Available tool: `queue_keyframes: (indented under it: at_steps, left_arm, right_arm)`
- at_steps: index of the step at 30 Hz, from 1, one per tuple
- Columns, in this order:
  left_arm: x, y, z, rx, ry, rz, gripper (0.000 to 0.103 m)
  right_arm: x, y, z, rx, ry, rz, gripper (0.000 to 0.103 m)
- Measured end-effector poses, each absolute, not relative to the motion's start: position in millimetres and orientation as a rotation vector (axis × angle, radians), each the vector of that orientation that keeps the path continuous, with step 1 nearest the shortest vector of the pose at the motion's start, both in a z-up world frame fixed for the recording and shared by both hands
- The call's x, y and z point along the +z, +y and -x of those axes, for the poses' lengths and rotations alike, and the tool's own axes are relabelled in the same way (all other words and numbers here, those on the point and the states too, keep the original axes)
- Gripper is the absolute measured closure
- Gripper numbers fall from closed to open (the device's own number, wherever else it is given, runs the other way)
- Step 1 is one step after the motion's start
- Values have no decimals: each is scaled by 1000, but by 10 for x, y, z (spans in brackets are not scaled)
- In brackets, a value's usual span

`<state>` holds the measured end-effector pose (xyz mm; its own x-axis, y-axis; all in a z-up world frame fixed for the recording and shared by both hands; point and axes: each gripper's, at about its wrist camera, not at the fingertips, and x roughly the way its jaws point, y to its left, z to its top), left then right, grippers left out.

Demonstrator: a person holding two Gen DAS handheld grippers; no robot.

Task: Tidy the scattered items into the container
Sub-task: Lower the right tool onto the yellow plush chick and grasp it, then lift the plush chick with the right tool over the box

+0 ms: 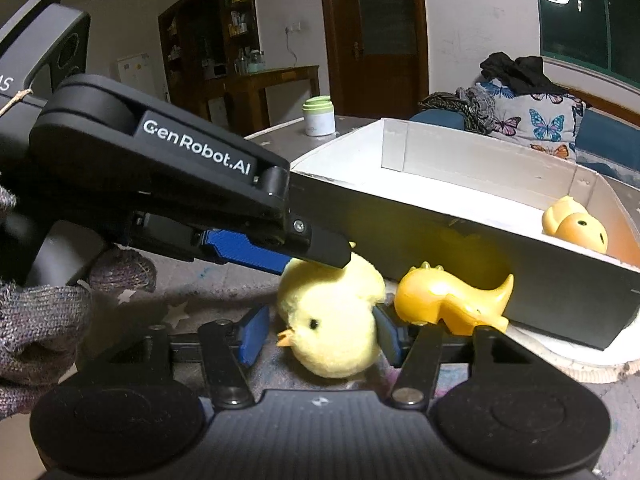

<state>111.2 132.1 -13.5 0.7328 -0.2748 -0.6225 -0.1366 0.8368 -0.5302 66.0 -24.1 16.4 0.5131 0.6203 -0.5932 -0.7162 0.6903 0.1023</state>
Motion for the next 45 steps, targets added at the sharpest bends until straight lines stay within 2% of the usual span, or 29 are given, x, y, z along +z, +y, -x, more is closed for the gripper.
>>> queue_keyframes:
  at_steps: [22,29,36,45]
  left_arm:
    - [-253,1343,-1072,-66,761,617,58]
    - [-1,1296,-994,-68,716,584,61]
    - [330,1237,-978,-85,657,539,61]
    - [661,1204,-1445,-120,621,487,62]
  right_arm:
    - [169,-191,-651,783,643,150,56]
    - [255,-232,-560,789,612,143,56]
    - [569,-308,-524,783,515,119,56]
    - [897,-299,-898,728,457,89,56]
